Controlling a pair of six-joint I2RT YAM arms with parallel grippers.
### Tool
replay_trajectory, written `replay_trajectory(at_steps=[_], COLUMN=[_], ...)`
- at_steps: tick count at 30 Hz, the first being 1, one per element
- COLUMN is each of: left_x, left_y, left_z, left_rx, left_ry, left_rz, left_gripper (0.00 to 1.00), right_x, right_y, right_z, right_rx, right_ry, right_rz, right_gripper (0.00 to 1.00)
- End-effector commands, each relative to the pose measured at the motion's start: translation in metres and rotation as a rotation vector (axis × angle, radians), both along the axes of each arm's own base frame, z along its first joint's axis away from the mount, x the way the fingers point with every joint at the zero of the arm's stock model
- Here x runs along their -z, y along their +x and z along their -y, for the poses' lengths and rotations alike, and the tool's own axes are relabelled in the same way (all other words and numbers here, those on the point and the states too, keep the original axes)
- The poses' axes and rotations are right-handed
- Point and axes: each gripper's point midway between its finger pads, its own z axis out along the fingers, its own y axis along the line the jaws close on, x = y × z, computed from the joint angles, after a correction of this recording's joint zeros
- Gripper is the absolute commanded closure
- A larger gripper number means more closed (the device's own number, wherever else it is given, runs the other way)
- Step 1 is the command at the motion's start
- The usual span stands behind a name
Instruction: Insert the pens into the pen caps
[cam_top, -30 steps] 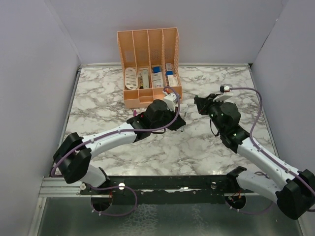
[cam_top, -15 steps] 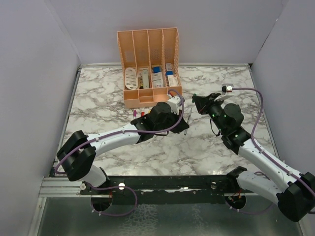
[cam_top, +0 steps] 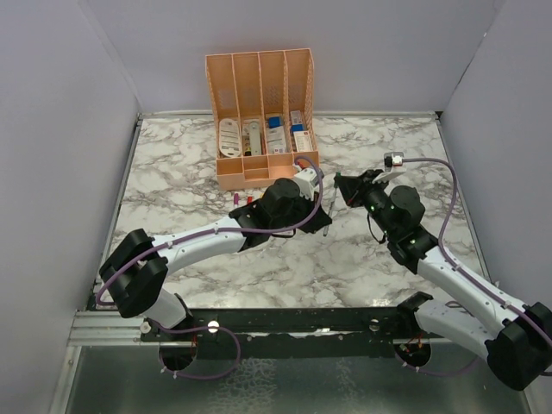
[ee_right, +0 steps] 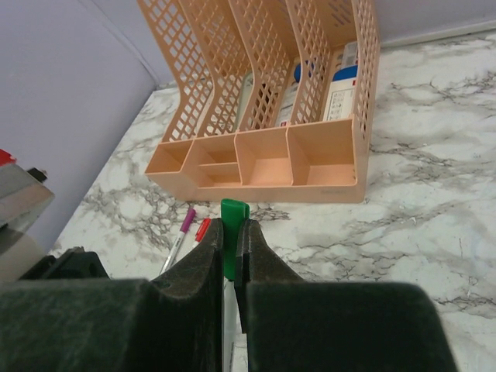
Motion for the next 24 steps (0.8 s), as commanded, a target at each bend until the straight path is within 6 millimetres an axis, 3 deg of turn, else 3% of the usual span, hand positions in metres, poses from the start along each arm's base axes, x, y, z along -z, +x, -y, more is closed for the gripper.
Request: replay_trajectory(at_steps=[1,16,24], left_x=[-0.0291,-0.026,-0.0329], left_y=[0.0052,0.0064,0.0089], left_z=[0.0075,0.0105,0.0114], left_rx=[0.004,0.008,0.002], left_ry=[-0.059,-0.051,-0.066], left_rz=[0.071,0.065,0.078], left_gripper=[1.0,1.0,1.0], right_x=[-0.0026,-0.0076,0.0022], right_y=[-0.0055,-0.0054,-0.0092], right_z=[-0.0006,0.0025,-0.001], right_rx=[-0.021,-0.007,-0.031], right_ry=[0.006,0.007,0.01], right_rz=[0.028,0.037,0.008], right_gripper=[0.99,0.99,0.99])
